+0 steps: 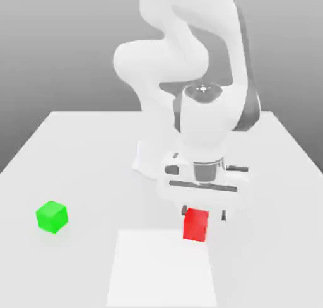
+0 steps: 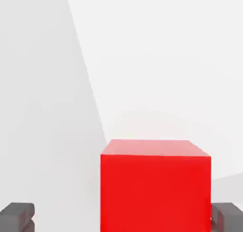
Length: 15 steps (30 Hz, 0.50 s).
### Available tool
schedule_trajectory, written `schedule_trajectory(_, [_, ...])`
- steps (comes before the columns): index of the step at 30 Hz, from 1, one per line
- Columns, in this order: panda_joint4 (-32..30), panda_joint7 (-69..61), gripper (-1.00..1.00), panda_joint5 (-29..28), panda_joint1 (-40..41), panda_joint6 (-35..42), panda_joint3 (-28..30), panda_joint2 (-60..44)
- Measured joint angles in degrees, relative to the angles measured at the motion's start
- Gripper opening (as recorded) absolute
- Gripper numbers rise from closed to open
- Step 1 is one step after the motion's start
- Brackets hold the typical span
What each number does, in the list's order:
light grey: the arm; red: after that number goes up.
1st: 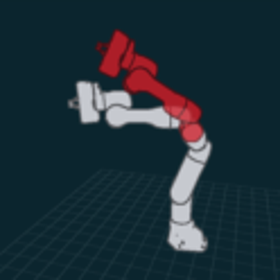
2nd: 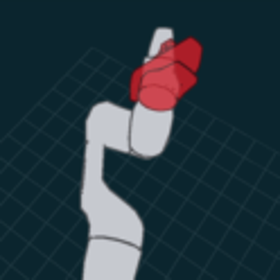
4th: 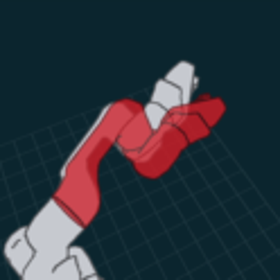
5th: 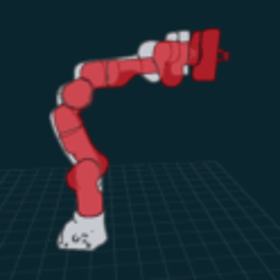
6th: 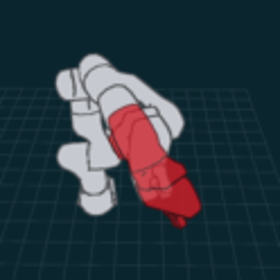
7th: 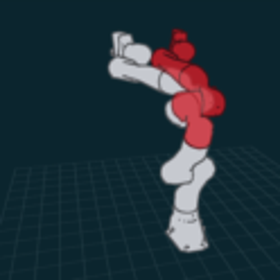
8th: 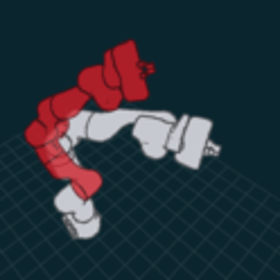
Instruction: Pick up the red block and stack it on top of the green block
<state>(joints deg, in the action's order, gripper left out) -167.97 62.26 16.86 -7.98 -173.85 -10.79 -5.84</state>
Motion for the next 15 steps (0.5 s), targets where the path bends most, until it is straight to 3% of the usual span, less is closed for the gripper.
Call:
schedule_trajectory(3, [0.2, 3.4, 0.0, -4.8, -5.2, -2.7, 6.6, -3.0])
schedule_trajectory(4, [0.3, 3.9, -1.0, -5.5, -7.9, -3.5, 9.5, -3.9])
schedule_trajectory(10, [0.3, 4.5, -1.0, -6.3, -9.3, -4.0, 10.9, -4.3])
schedule_trajectory(15, [0.1, -0.2, -1.0, 0.3, -3.2, -0.7, 3.1, -0.9])
